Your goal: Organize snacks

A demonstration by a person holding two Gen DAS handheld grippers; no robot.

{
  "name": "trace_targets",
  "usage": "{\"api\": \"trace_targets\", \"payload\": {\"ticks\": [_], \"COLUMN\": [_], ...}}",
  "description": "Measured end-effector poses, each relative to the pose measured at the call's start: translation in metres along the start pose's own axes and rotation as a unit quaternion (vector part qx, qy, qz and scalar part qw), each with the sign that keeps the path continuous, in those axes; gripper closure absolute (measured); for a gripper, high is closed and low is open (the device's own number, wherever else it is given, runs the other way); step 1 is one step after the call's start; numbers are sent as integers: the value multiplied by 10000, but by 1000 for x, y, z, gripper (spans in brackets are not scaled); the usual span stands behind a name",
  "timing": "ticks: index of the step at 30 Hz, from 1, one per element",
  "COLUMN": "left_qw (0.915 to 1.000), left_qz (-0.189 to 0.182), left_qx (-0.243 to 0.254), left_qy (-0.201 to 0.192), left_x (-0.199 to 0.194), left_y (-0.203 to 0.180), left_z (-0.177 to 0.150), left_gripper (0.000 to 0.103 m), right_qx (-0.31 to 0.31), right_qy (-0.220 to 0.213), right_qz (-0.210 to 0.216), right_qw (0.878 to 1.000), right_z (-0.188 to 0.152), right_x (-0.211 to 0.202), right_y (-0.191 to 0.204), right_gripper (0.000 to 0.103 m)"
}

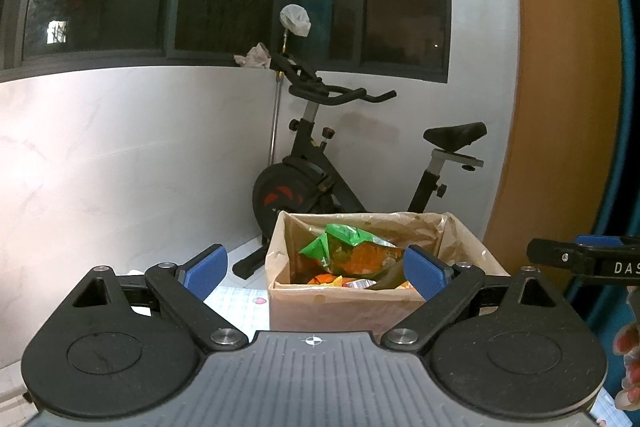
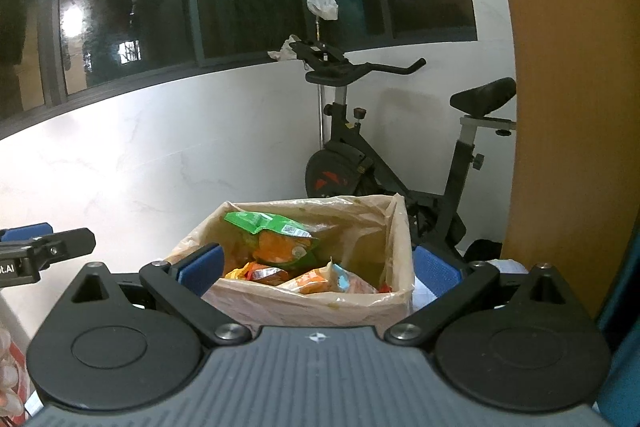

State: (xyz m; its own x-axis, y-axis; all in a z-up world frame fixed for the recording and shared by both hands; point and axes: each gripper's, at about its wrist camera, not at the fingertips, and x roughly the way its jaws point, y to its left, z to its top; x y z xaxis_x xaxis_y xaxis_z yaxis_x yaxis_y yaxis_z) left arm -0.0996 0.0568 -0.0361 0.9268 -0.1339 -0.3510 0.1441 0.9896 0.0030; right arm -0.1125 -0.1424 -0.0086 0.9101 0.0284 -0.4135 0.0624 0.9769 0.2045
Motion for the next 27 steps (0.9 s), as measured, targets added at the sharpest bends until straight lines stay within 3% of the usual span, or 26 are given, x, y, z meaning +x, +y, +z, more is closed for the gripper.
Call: {"api": "trace_targets", "payload": {"ticks": [27], "left_qw": [10000], "left_qz": [-14], "left_qx": [-23], "left_qy": [87], "left_x": [2], "left_y": [-1], "left_z": [-4], "left_gripper": [7], "right_qx": [17], "right_qy": [89], "right_qz": [-38], "right_qw": [10000], "right_z": [-3], "right_x": [-1], "right_y": [0], "right_gripper": [0]}}
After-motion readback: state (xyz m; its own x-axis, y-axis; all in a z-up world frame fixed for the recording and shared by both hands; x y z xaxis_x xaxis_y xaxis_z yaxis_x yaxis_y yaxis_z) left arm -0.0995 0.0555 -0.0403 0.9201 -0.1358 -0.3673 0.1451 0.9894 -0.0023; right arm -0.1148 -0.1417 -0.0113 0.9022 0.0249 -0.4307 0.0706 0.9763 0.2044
